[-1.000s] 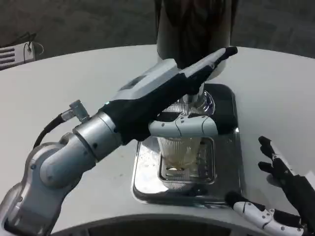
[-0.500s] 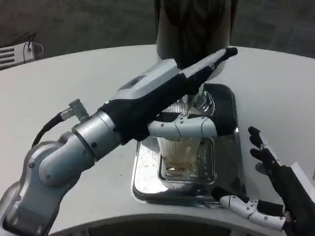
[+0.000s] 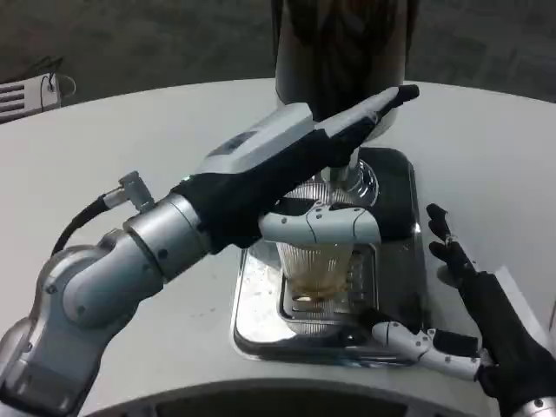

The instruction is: Grasp the cup under the faucet to collect the drink, then remove the cup.

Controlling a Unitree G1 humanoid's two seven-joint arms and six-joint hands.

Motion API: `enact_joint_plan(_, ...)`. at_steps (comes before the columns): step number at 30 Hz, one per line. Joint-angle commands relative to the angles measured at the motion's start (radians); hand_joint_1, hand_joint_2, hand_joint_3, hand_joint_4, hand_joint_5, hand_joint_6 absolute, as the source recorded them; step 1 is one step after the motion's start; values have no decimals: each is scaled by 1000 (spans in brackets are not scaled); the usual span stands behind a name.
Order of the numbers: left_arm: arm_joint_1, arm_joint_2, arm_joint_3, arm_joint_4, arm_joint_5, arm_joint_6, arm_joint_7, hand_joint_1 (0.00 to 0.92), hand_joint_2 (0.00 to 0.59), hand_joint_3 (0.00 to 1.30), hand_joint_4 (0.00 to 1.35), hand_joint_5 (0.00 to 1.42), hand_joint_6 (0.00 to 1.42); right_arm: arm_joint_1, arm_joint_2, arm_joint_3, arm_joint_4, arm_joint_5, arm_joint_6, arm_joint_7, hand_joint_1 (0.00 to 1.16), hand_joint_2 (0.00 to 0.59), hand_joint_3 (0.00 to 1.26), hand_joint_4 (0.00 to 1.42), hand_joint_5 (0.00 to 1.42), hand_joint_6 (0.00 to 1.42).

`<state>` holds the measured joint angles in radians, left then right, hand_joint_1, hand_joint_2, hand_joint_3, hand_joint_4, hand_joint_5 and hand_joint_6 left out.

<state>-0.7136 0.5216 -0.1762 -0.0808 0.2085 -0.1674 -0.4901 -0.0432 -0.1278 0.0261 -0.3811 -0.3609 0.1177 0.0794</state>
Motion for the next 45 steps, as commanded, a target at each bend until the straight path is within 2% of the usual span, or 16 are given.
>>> enact_joint_plan(1,13,19,-25,2,27,16,-47,0,7,0,0,15,137,-26,4,13,37,14,-33,-28,820,212,0,0,50,81)
enact_joint_plan(24,4,46,-26,-34,39,32,-68,0,5,0,0,14,140,-152,13,53,160,35,-62,-84,828,213,0,0,54,81)
enact_joint_plan(45,3,52,-17,-45,57,35,-74,0,12,7,0,14,140,-209,22,73,214,54,-71,-96,817,209,0,0,70,96)
